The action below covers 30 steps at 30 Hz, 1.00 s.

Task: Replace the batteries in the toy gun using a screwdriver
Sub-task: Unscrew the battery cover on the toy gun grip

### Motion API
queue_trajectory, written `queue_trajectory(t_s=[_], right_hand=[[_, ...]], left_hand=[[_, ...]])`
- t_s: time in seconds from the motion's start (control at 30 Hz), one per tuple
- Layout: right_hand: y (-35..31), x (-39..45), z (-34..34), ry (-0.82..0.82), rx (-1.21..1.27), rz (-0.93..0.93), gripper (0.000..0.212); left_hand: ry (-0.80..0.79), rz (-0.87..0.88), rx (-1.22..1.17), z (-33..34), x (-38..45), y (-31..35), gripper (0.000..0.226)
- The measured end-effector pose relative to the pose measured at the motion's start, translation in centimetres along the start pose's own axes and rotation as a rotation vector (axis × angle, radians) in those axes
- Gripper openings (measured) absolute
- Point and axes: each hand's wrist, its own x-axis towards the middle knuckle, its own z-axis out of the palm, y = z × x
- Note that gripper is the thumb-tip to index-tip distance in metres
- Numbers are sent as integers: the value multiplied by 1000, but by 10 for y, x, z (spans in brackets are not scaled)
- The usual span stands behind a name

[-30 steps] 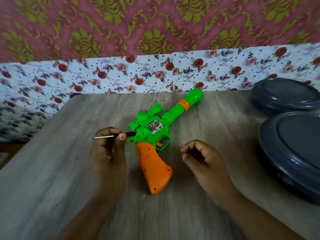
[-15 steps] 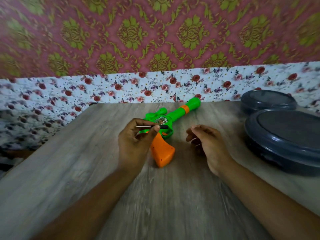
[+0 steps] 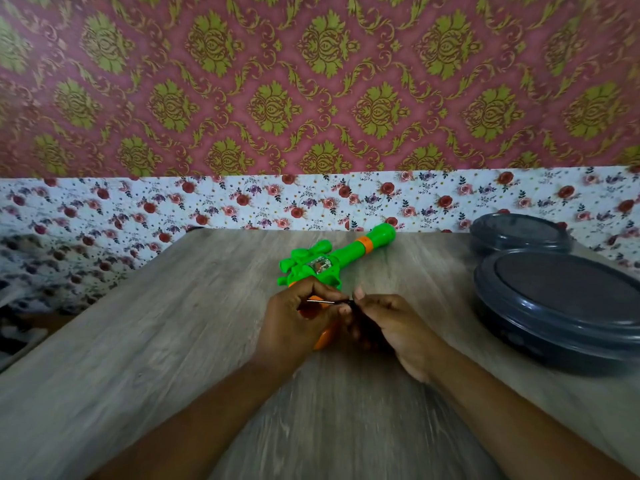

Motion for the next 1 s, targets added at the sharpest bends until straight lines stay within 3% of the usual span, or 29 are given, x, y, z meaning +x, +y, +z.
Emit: queue_trajectory(t_s=[0.1, 0.23, 0.27, 0.33, 0.47, 0.53, 0.6, 0.7, 0.8, 1.0], right_hand=[[1, 4, -1, 111, 119, 4, 30], [2, 9, -19, 247, 181, -1, 28], [1, 10, -26, 281, 149, -10, 28], [0, 12, -37, 339, 124, -24, 27], [0, 17, -43, 362, 216, 8, 26], [0, 19, -41, 360, 206, 25, 26], [1, 19, -40, 357, 197, 32, 27], [2, 19, -42, 363, 206, 39, 28], [2, 18, -40, 352, 181, 17, 27], [4, 17, -36, 303, 46, -12, 27]], left_hand=[[61, 30, 100, -2, 4, 0, 28], [213, 98, 227, -13, 11, -4, 10], [245, 62, 263, -16, 13, -5, 5], [255, -90, 417, -20, 17, -8, 20], [-20, -495, 712, -18, 28, -1, 59], [-156, -566, 772, -11, 32, 4, 45], [-228, -596, 780, -5, 36, 9, 37], [-238, -644, 802, -2, 42, 7, 51], [-205, -657, 719, -5, 46, 6, 36], [-45, -690, 414, -14, 46, 3, 41]])
